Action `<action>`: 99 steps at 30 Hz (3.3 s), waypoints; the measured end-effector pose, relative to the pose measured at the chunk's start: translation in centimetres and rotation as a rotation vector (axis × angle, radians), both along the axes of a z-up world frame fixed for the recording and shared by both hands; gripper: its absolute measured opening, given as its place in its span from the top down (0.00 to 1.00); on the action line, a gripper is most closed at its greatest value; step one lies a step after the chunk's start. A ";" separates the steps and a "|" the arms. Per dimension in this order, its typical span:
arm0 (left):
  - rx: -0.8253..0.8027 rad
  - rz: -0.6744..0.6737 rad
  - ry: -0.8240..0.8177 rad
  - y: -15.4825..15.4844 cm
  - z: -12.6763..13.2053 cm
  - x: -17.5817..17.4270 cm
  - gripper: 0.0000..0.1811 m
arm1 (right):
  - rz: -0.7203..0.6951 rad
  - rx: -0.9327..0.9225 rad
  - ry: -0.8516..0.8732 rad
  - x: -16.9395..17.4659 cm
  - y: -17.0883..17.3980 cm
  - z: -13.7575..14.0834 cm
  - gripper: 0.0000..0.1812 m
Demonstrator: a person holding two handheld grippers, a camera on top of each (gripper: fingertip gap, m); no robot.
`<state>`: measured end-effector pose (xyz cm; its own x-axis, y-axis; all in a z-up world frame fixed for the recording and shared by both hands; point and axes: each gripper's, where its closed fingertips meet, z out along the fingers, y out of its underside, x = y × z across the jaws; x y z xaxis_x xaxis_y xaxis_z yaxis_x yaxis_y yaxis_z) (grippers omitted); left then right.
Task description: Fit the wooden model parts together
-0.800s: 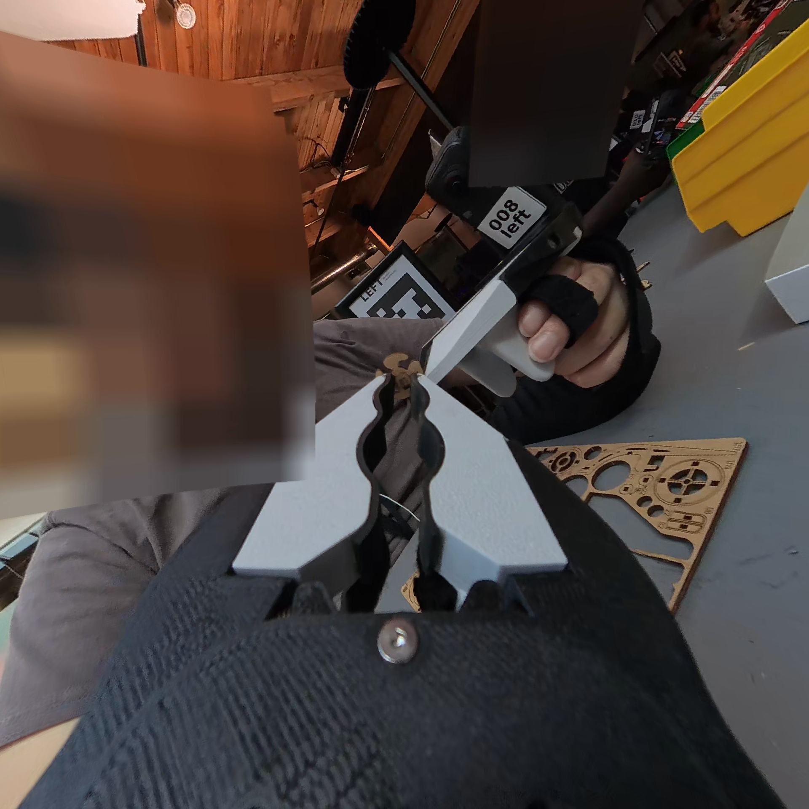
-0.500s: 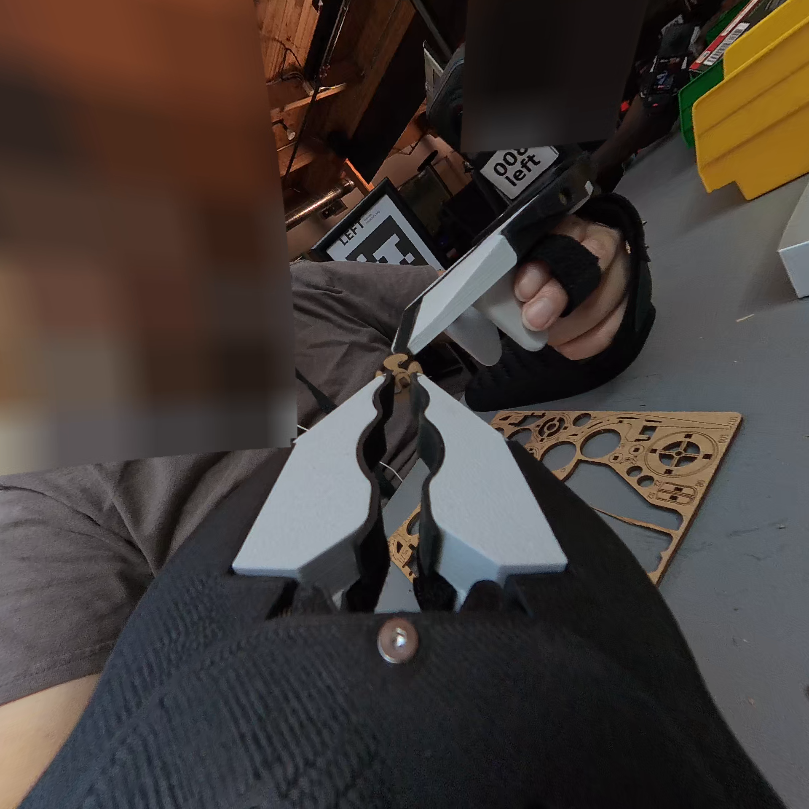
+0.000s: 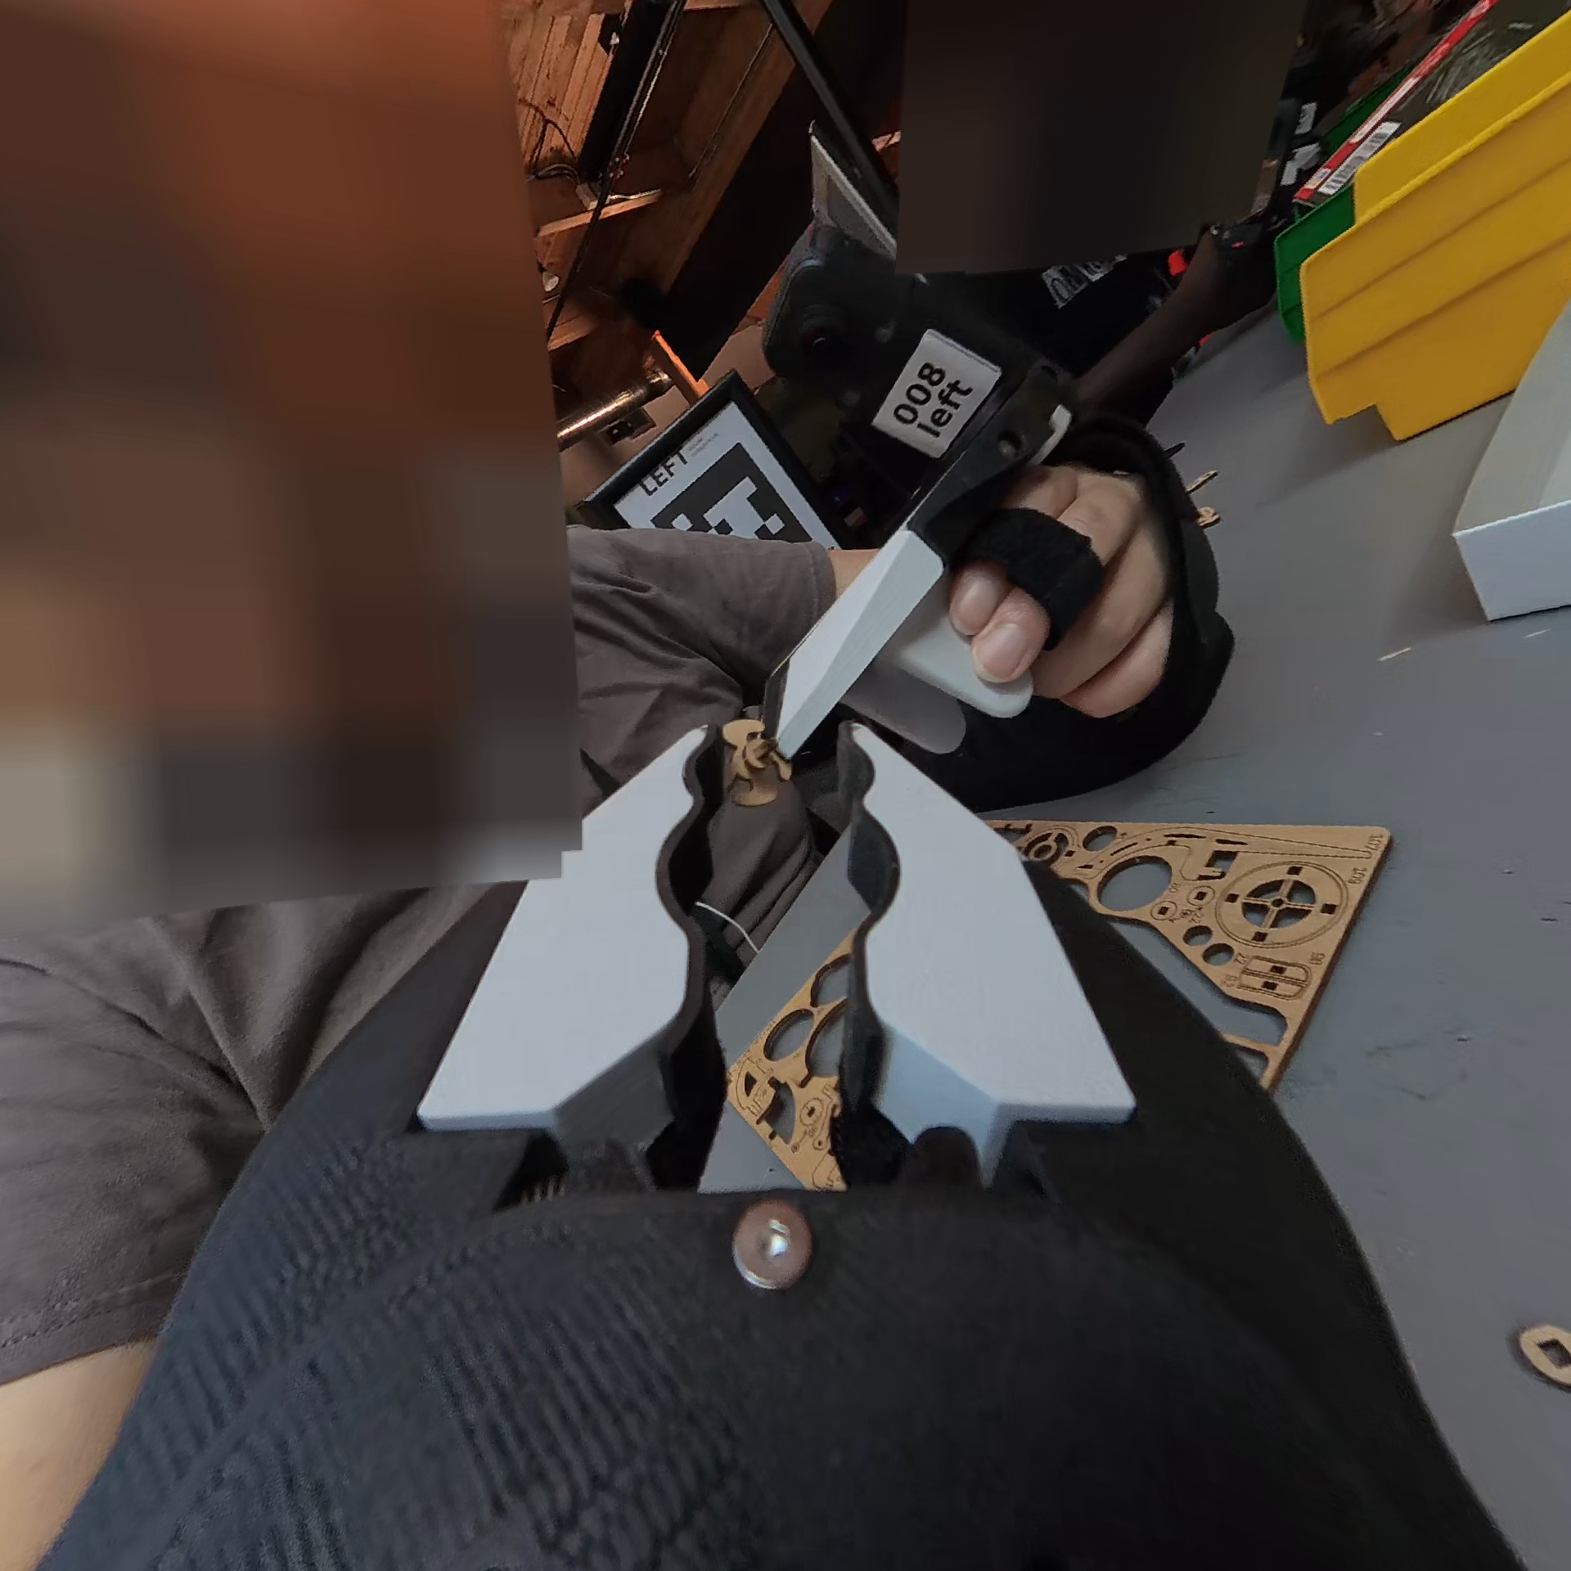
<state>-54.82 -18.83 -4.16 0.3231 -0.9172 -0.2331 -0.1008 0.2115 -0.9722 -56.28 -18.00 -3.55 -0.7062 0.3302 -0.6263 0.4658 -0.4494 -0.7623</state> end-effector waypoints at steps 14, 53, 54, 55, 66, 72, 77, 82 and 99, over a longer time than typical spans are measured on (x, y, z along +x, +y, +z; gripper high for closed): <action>0.302 0.237 0.332 2.1 -3.6 0.1 0.99 | -0.525 1.270 0.282 0.5 1.4 -3.6 0.81; 0.270 0.159 0.500 1.5 -7.4 1.0 1.00 | -0.508 1.632 0.158 1.3 1.4 -8.0 0.91; 0.266 0.156 0.504 1.5 -7.5 1.0 1.00 | -0.505 1.636 0.150 1.3 1.4 -8.1 0.91; 0.264 0.154 0.511 1.5 -7.6 1.0 1.00 | -0.500 1.632 0.140 1.3 1.4 -8.2 0.91; 0.278 0.174 0.494 1.6 -7.3 1.0 0.96 | -0.521 1.547 0.101 1.4 1.4 -8.1 0.91; 0.226 0.179 0.436 1.8 -6.7 0.9 0.89 | -0.519 1.470 0.147 1.4 0.7 -7.5 0.91; 0.182 0.121 0.429 1.1 -7.2 1.3 0.86 | -0.457 1.471 0.170 1.6 -0.2 -8.1 0.91; 0.159 0.067 0.430 0.4 -7.6 1.5 0.88 | -0.426 1.441 0.172 1.8 -0.7 -8.4 0.91; 0.172 0.035 0.483 0.0 -8.4 1.7 0.88 | -0.381 1.452 0.155 1.9 -1.1 -9.0 0.91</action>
